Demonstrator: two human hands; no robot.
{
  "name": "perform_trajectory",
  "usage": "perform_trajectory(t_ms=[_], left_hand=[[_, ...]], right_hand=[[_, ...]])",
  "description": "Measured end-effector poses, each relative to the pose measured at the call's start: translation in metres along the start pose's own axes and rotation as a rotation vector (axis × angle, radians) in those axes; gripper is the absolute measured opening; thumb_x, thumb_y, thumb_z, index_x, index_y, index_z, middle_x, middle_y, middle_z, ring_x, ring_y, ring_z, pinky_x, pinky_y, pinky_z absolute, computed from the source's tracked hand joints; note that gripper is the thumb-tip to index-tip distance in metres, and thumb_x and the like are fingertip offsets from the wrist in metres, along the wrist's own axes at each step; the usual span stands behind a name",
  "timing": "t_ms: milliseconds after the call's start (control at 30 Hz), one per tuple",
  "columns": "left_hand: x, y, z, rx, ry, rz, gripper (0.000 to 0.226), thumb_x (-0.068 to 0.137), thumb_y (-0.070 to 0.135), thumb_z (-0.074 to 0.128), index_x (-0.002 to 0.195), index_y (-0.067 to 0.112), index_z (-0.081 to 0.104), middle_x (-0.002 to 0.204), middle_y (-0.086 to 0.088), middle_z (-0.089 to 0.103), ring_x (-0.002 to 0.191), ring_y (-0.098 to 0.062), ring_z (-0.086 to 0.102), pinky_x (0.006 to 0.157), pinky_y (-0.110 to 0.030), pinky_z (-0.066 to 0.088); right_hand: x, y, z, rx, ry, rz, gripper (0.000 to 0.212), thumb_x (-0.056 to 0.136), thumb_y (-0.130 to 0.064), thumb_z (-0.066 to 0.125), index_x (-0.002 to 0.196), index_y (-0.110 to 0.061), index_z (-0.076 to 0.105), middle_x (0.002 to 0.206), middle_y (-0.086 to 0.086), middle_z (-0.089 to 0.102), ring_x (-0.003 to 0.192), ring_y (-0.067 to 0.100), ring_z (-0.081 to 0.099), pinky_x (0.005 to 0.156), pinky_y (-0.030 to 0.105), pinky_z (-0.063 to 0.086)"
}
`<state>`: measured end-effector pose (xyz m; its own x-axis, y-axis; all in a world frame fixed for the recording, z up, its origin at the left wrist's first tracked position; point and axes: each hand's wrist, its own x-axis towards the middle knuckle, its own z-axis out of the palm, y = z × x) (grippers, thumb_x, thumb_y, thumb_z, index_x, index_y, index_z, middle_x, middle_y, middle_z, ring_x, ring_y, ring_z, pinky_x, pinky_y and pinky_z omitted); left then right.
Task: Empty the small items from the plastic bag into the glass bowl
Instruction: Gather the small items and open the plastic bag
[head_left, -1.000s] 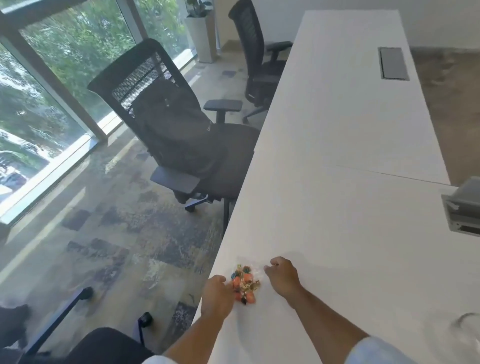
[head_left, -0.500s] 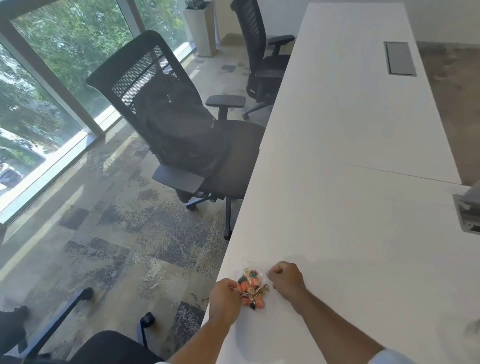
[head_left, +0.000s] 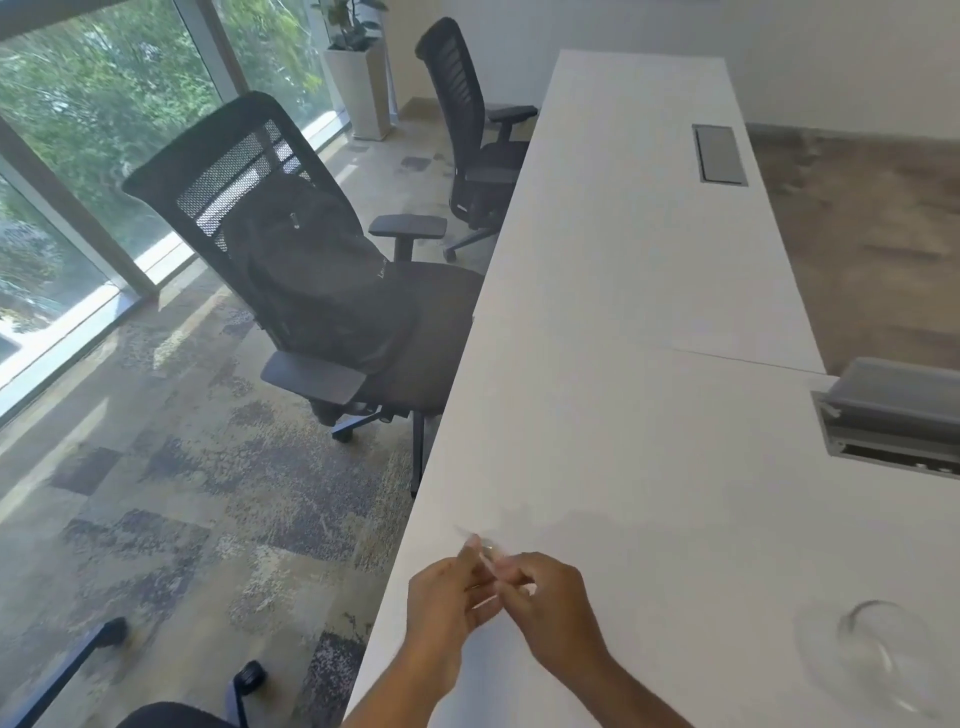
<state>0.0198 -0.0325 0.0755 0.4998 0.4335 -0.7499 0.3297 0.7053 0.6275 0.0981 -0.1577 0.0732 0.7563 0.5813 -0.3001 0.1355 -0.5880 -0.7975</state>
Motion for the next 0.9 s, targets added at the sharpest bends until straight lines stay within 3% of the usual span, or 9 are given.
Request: perform_trajectory(t_ms=[100,200,300,433,533,667,733,833,900], left_hand=[[-0.022,0.01,0.013,0.011,-0.051,0.004,0.032,0.098,0.01,0.073,0.103,-0.021,0.074,0.093,-0.028,0.083,0.077,-0.033,0.079,0.084,-0.046,0.068],[-0.039,0.013,0.025,0.09,-0.077,0.026,0.02,0.088,-0.009,0.064,0.095,-0.026,0.07,0.085,-0.027,0.08,0.075,-0.035,0.08,0.078,-0.043,0.068],[-0.052,0.013,0.037,0.177,-0.089,0.053,0.024,0.096,-0.009,0.058,0.092,-0.014,0.082,0.095,-0.028,0.085,0.088,-0.038,0.085,0.093,-0.051,0.069],[-0.069,0.012,0.055,0.321,-0.161,0.132,0.019,0.095,-0.003,0.068,0.087,-0.01,0.084,0.098,-0.021,0.087,0.098,-0.034,0.086,0.091,-0.047,0.071],[-0.08,0.011,0.071,0.414,-0.18,0.187,0.019,0.094,0.0,0.074,0.079,-0.007,0.084,0.091,-0.021,0.087,0.091,-0.034,0.086,0.085,-0.045,0.072],[-0.089,0.01,0.09,0.589,-0.199,0.275,0.026,0.092,0.005,0.081,0.073,-0.012,0.076,0.084,-0.029,0.082,0.082,-0.031,0.086,0.081,-0.046,0.073],[-0.092,0.006,0.099,0.698,-0.214,0.315,0.031,0.087,0.008,0.085,0.067,-0.01,0.07,0.073,-0.029,0.076,0.066,-0.027,0.08,0.075,-0.045,0.072],[-0.097,0.001,0.11,0.805,-0.228,0.352,0.053,0.082,0.009,0.088,0.047,0.011,0.048,0.051,-0.008,0.045,0.052,-0.02,0.042,0.055,-0.028,0.047],[-0.1,-0.002,0.116,0.812,-0.25,0.347,0.053,0.082,0.005,0.088,0.043,0.018,0.055,0.049,0.0,0.052,0.051,-0.016,0.047,0.055,-0.019,0.045]], right_hand=[[-0.019,0.0,-0.014,-0.068,0.002,-0.143,0.026,0.095,-0.026,0.068,0.116,-0.037,0.078,0.11,-0.018,0.079,0.101,-0.001,0.072,0.089,0.021,0.059],[-0.033,0.001,-0.029,-0.064,0.021,-0.195,0.025,0.093,-0.026,0.073,0.112,-0.042,0.075,0.109,-0.023,0.078,0.104,-0.005,0.071,0.092,0.016,0.056],[-0.043,0.0,-0.046,-0.004,0.033,-0.112,0.012,0.087,-0.042,0.075,0.099,-0.042,0.077,0.101,-0.022,0.078,0.101,-0.001,0.072,0.089,0.019,0.057],[-0.05,-0.006,-0.074,0.125,0.156,-0.001,0.008,0.09,-0.038,0.076,0.089,-0.03,0.079,0.095,-0.021,0.077,0.09,0.004,0.072,0.075,0.017,0.055],[-0.053,-0.012,-0.098,0.177,0.124,0.07,0.016,0.092,-0.034,0.075,0.083,-0.022,0.08,0.087,-0.012,0.081,0.077,0.005,0.073,0.072,0.024,0.059],[-0.059,-0.016,-0.121,0.202,0.077,0.153,0.014,0.089,-0.031,0.074,0.082,-0.021,0.08,0.084,-0.008,0.083,0.079,0.009,0.078,0.075,0.03,0.064],[-0.065,-0.016,-0.13,0.203,0.075,0.189,0.013,0.086,-0.031,0.075,0.079,-0.022,0.08,0.083,-0.007,0.083,0.079,0.011,0.078,0.075,0.033,0.066],[-0.07,-0.016,-0.143,0.221,0.08,0.223,0.013,0.085,-0.021,0.07,0.074,-0.017,0.078,0.077,-0.002,0.081,0.077,0.026,0.079,0.071,0.042,0.066],[-0.074,-0.015,-0.151,0.245,0.098,0.242,0.017,0.086,-0.015,0.066,0.072,-0.013,0.076,0.071,-0.001,0.078,0.078,0.032,0.078,0.066,0.041,0.066]])
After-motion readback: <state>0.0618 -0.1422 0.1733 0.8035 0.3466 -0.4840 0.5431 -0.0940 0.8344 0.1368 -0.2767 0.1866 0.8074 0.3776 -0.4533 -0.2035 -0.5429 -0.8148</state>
